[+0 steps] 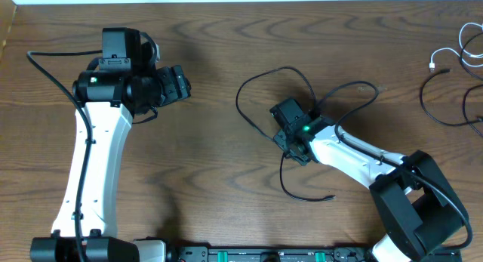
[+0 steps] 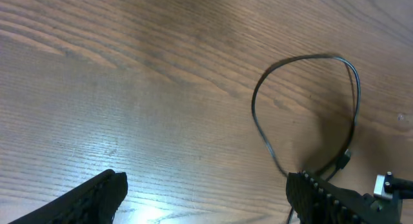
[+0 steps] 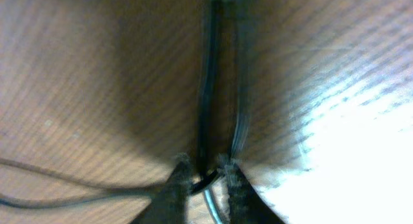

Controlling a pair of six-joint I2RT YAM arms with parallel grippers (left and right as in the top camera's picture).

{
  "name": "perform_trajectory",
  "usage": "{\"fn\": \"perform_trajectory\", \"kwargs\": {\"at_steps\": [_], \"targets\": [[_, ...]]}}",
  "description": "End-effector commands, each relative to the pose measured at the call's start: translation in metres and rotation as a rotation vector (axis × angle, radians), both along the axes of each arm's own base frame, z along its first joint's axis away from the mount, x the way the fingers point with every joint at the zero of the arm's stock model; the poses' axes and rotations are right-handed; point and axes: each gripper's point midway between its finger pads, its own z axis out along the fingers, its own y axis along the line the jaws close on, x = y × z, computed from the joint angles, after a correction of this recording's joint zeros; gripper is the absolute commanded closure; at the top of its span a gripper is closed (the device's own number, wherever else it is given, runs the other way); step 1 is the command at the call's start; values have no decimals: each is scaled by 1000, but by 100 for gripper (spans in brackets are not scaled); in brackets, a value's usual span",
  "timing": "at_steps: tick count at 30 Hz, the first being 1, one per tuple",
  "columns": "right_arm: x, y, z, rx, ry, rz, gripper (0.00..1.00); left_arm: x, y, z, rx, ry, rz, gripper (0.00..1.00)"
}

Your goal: Untangle cables

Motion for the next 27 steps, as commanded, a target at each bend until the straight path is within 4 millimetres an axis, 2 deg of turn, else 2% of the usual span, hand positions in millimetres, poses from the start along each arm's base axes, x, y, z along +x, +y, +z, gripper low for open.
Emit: {"fn": "perform_trajectory", "kwargs": {"at_steps": [1,5,10,15,27], "targets": [[-6,-2,-6,-21,17,18,98,-3,1,-8,13,23,-11,15],[-4,-1,-6,-9,17,56,99,-3,1,-8,13,24,-11,15],[11,-3,2,37,9,161,98,-4,1,-8,13,26,-11,15],[25,-17,13,7,1,208,96,-4,1,-8,13,26,-11,15],[38,-43,26,-111,-11,365,91,-6,1,-9,13,37,-11,15]]}}
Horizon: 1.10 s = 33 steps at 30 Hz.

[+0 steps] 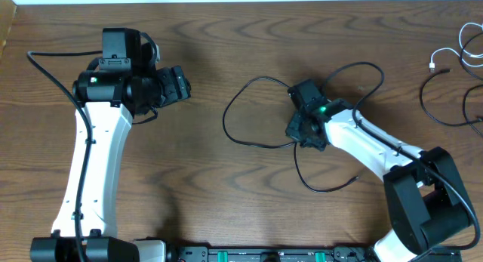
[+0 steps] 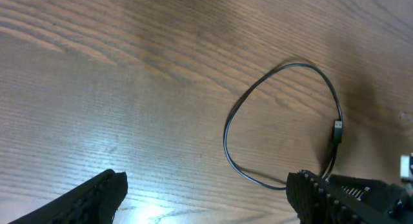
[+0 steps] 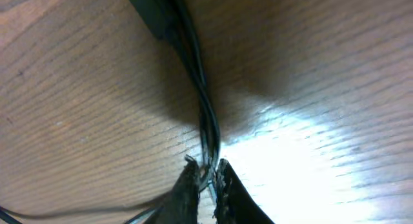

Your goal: Untangle cables

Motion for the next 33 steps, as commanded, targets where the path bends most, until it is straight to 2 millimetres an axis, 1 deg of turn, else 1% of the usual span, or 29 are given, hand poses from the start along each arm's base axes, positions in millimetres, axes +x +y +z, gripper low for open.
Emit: {"fn": "perform_trajectory", "kwargs": {"at_steps": [1,3,4,5,6,10,12,15,20,23,26,29,33], "targets": [[16,-14,7,-53,-37,104,87,-4,1,-8,13,25,-12,15],[20,-21,8,-68,-46,155,81,-4,1,-8,13,24,-12,15],[21,-22,8,-72,-48,189,75,-4,1,-8,13,24,-12,15],[22,-22,8,-75,-56,229,67,-3,1,-8,13,24,-12,15],[23,-22,8,-80,-64,263,61,-3,1,-8,13,23,-12,15],[30,-12,11,-92,-116,390,46,-2,1,-7,13,16,-12,15],[32,-8,11,-91,-133,409,44,-1,1,-7,13,11,-12,15],[31,-2,7,-89,-127,413,45,0,1,-6,13,9,-12,15],[26,-2,-7,-93,-86,403,45,0,1,-6,13,10,-12,15],[25,-2,-10,-95,-79,401,46,0,1,-6,13,10,-12,15],[28,-7,-10,-129,-87,394,47,0,1,-6,12,10,-11,15],[29,-16,-11,-206,-93,388,48,0,1,-6,13,10,-12,15],[25,-22,-13,-290,-83,400,49,-1,1,-6,12,10,-11,15]]}}
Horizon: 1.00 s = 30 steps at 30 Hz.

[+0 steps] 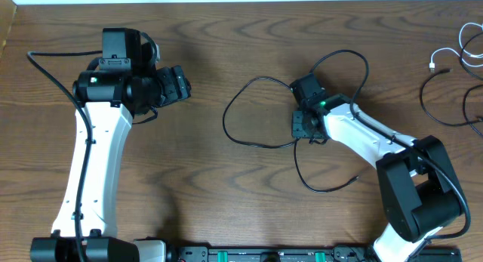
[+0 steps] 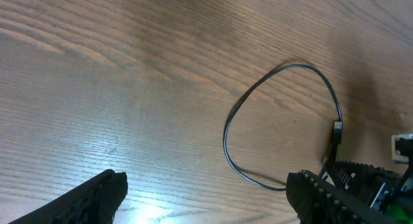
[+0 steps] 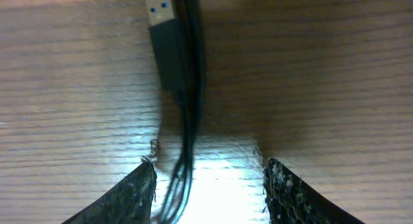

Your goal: Untangle cables

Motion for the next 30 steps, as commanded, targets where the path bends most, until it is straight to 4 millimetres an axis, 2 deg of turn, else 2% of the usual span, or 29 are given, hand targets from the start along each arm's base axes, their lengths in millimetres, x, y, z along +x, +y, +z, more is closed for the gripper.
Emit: {"fn": "perform_trajectory", "kwargs": {"at_steps": [1,6,14,18,21,23,26,30], "targets": [[2,-7,0,-105,-30,14,50,-2,1,-7,13,19,-11,15],[-4,-14,-1,-158,-12,18,51,-2,1,-7,12,19,-11,15],[-11,-36,-4,-174,47,-29,55,-3,1,-7,13,22,-11,15],[-16,-37,-6,-144,85,-38,57,-3,1,-7,13,22,-11,15],[-17,-27,-7,-84,99,-32,57,-3,1,-7,13,22,-11,15],[-13,-14,-7,-16,92,-17,56,-3,1,-7,13,21,-11,15],[-5,2,-6,43,65,74,51,-3,1,-7,13,21,-11,15],[-2,7,-5,69,53,88,49,-3,1,-7,13,22,-11,15]]}}
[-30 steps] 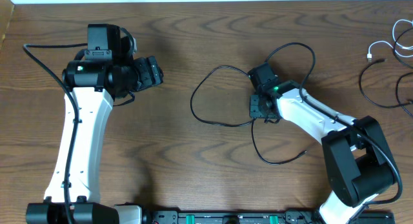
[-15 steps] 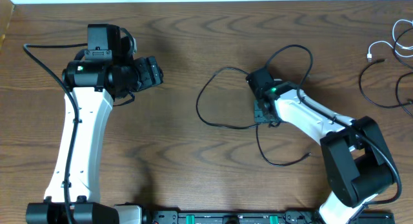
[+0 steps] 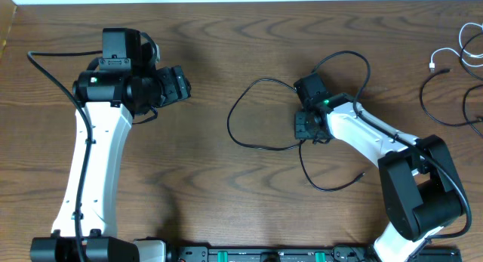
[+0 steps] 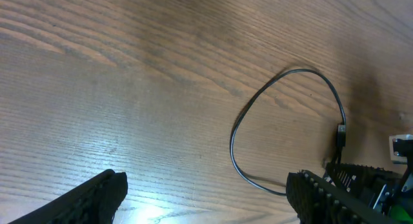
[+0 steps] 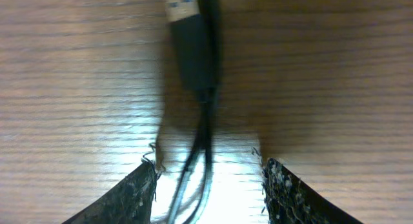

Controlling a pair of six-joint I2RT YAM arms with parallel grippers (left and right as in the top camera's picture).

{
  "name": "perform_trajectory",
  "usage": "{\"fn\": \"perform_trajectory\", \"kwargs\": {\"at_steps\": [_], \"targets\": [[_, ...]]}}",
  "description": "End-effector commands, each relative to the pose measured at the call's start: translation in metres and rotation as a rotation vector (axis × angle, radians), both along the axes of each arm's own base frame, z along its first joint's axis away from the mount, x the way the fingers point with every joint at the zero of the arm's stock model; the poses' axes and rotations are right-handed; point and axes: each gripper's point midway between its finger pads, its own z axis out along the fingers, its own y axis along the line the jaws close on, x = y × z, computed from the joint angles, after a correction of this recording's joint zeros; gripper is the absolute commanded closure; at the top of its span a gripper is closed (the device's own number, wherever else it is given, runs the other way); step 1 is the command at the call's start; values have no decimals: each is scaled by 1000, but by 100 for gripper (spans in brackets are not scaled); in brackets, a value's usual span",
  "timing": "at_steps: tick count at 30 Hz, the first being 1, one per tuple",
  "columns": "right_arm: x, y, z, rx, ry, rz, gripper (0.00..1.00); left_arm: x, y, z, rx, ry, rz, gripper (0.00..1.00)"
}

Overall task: Untangle cables
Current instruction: 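Carry the black cable to the right edge with the right gripper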

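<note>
A black cable (image 3: 253, 111) lies in loops on the wooden table, with one loop on the left, another (image 3: 355, 62) behind my right gripper, and a tail (image 3: 332, 185) toward the front. My right gripper (image 3: 308, 127) stands open right over the spot where the strands cross. In the right wrist view the cable's USB plug (image 5: 193, 50) and two strands (image 5: 203, 159) lie between the open fingers (image 5: 132, 195), untouched. My left gripper (image 4: 206, 201) is open and empty at the far left, well away from the loop (image 4: 287, 121).
More cables lie at the table's far right edge: a white one (image 3: 451, 54) and a black one (image 3: 441, 100). The left arm (image 3: 94, 149) stands along the left side.
The cable's left loop has shifted a little to the right, and the plug sits slightly further right between my right fingers. Both grippers remain open.
My right gripper was first shut on the cable strands near the table's middle. Then it held them further back and right, with the left loop spread wider. By 1.0 s ago it had opened and let the strands go, and it stays open over them now. The left arm stayed still.
</note>
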Motion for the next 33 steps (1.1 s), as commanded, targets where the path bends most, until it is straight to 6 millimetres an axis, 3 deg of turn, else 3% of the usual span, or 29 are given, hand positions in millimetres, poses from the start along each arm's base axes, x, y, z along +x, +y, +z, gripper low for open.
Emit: {"fn": "perform_trajectory", "kwargs": {"at_steps": [1,9,14,18,23,26,27,31,33], "targets": [[-1,10,-3,36,21,45,49,-3,1,-7,13,21,-11,15],[-3,9,-10,28,39,42,52,-3,1,-7,12,22,-11,15],[-14,4,-27,0,104,41,53,-4,1,-8,13,25,-11,15],[-22,0,-28,-16,138,39,56,-5,1,-9,13,33,-11,15],[-35,-6,-29,-40,194,37,74,-5,1,-9,13,33,-11,15],[-39,-8,-29,-48,210,37,96,-5,1,-9,13,33,-11,15],[-39,-9,-29,-47,210,36,99,-5,1,-9,13,33,-11,15],[-28,-11,-22,-32,188,30,99,-5,1,-9,13,33,-11,15],[-13,-12,-10,0,162,33,99,-6,1,-9,13,33,-11,15]]}}
